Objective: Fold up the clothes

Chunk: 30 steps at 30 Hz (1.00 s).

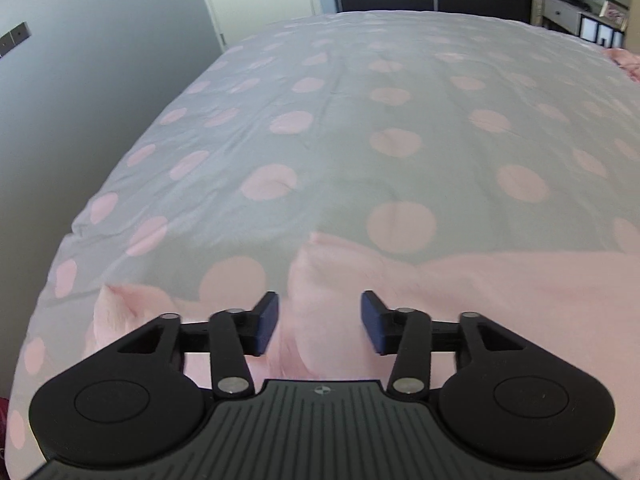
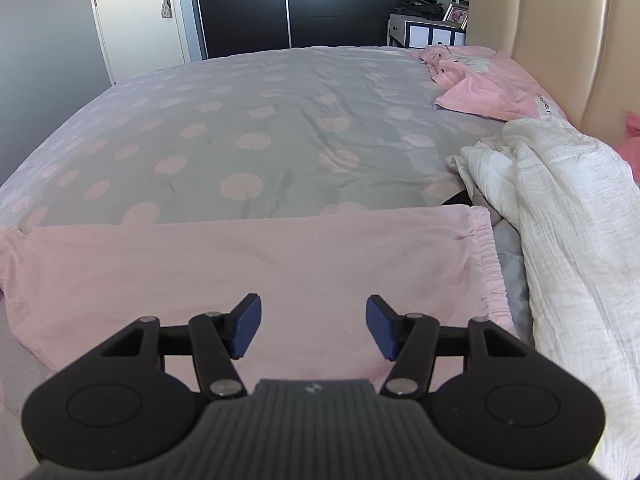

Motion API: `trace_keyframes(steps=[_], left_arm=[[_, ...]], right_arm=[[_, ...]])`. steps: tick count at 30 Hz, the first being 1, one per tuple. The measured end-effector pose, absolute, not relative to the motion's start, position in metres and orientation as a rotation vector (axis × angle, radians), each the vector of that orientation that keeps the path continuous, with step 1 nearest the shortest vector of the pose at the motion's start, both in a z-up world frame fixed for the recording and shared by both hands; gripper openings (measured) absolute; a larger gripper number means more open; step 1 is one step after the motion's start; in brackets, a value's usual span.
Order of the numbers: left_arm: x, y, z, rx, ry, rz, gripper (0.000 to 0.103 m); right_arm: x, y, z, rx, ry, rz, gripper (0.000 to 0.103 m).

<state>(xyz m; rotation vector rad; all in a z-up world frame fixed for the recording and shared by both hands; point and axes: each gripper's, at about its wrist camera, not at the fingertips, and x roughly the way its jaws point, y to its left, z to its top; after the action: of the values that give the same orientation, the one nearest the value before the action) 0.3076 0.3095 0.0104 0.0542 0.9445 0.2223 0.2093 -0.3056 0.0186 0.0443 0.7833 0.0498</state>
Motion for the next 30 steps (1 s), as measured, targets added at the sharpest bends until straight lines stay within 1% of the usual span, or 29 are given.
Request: trace_keyframes(steps=[2, 3, 4, 5, 8, 9, 11, 12, 13, 15, 20, 22, 26, 29, 30], left_arm=[[0.29, 0.301, 0.01, 0.037, 0.963, 0.157, 0.053], [0.281, 0.296, 0.01, 0.03, 0.974, 0.124, 0.055], [0.273, 0.29, 0.007, 0.031, 0.989, 0.095, 0.062], [0.268, 0.284, 0.002, 0.046, 1.006, 0.076, 0.064], [0.261, 0.266, -0.019, 0.118, 1.06, 0.055, 0.065], [0.262, 0.261, -0.027, 0.146, 1.077, 0.064, 0.063], [0.263, 0.255, -0.039, 0.191, 1.111, 0.075, 0.033], [0.262, 0.256, -0.04, 0.205, 1.125, 0.076, 0.011], [0.261, 0.257, -0.039, 0.218, 1.137, 0.077, 0.003], [0.255, 0.261, -0.026, 0.235, 1.119, 0.089, 0.0], [0.236, 0.271, 0.017, 0.33, 1.071, 0.12, 0.0], [0.228, 0.278, 0.025, 0.349, 1.071, 0.134, 0.0], [0.221, 0.286, 0.007, 0.361, 1.12, 0.162, 0.0], [0.22, 0.288, -0.001, 0.335, 1.112, 0.19, 0.007], [0.22, 0.287, 0.0, 0.317, 1.109, 0.194, 0.013]], right_arm=[[0.205, -0.306, 0.023, 0.048, 0.771, 0.053, 0.061], [0.203, -0.306, 0.025, 0.051, 0.764, 0.053, 0.061], [0.201, -0.307, 0.027, 0.053, 0.758, 0.052, 0.062], [0.199, -0.308, 0.029, 0.056, 0.753, 0.05, 0.062], [0.192, -0.31, 0.032, 0.061, 0.741, 0.042, 0.062], [0.191, -0.31, 0.033, 0.061, 0.74, 0.038, 0.062], [0.188, -0.312, 0.033, 0.064, 0.742, 0.028, 0.062], [0.187, -0.313, 0.034, 0.066, 0.743, 0.024, 0.062], [0.185, -0.314, 0.035, 0.07, 0.741, 0.02, 0.062], [0.182, -0.317, 0.037, 0.076, 0.735, 0.014, 0.062], [0.176, -0.323, 0.04, 0.096, 0.731, 0.007, 0.062], [0.175, -0.325, 0.041, 0.103, 0.731, 0.013, 0.062], [0.171, -0.331, 0.042, 0.103, 0.725, -0.001, 0.062], [0.166, -0.337, 0.043, 0.12, 0.732, -0.014, 0.062], [0.164, -0.338, 0.043, 0.126, 0.738, -0.014, 0.062]])
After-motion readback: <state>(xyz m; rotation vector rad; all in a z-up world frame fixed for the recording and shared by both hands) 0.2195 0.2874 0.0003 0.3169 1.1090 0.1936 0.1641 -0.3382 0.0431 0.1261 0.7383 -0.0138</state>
